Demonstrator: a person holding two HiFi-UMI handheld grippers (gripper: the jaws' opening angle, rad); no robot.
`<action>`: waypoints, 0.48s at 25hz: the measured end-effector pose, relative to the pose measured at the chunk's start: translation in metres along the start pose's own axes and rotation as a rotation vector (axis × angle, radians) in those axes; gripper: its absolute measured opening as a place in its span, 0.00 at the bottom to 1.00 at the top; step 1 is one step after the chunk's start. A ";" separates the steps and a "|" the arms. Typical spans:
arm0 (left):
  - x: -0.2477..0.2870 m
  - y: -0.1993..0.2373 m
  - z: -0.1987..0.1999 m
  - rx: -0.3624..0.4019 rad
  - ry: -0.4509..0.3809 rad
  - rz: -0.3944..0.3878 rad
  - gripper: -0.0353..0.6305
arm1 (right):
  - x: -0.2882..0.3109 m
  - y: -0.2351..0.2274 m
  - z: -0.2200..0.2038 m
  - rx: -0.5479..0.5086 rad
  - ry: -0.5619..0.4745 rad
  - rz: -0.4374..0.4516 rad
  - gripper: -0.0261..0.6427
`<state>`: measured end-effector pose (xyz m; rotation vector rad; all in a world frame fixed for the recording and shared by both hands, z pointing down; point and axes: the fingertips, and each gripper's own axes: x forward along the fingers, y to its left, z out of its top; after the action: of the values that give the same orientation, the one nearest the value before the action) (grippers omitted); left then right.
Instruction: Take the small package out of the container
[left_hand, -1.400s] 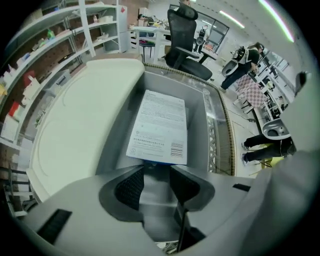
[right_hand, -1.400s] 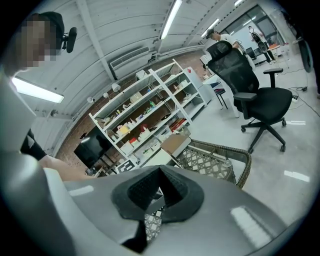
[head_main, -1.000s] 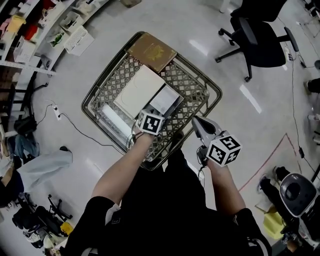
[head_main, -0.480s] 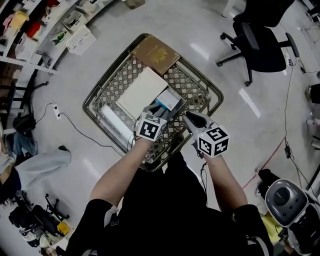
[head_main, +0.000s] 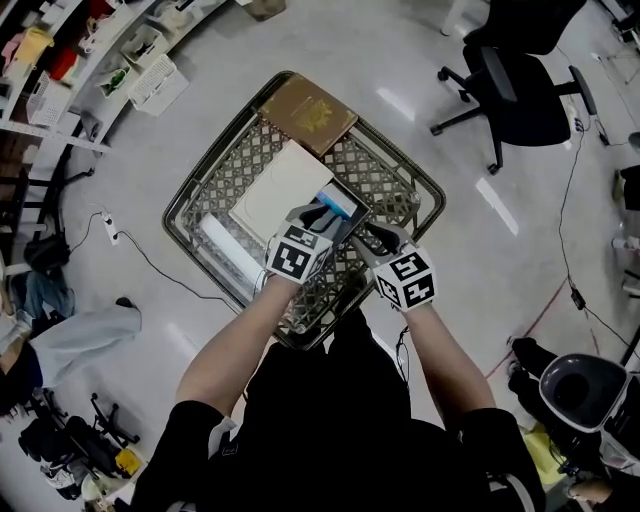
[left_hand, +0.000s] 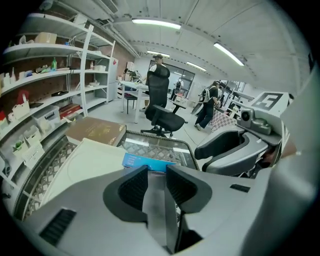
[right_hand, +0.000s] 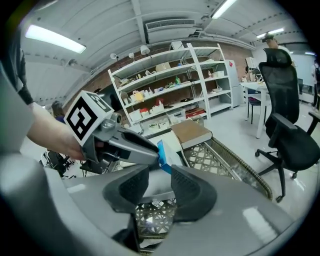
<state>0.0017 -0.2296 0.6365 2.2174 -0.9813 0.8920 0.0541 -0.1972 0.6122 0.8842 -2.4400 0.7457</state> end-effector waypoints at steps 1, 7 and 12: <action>0.001 -0.001 0.003 0.008 -0.007 -0.009 0.23 | 0.004 -0.002 0.000 -0.018 0.007 -0.006 0.27; 0.007 -0.004 0.023 0.037 -0.051 -0.084 0.22 | 0.034 -0.016 -0.001 -0.170 0.054 -0.078 0.35; 0.012 -0.006 0.029 0.035 -0.043 -0.124 0.22 | 0.050 -0.029 0.006 -0.177 0.052 -0.108 0.36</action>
<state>0.0223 -0.2512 0.6262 2.3077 -0.8423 0.8145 0.0374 -0.2426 0.6452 0.9068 -2.3492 0.4990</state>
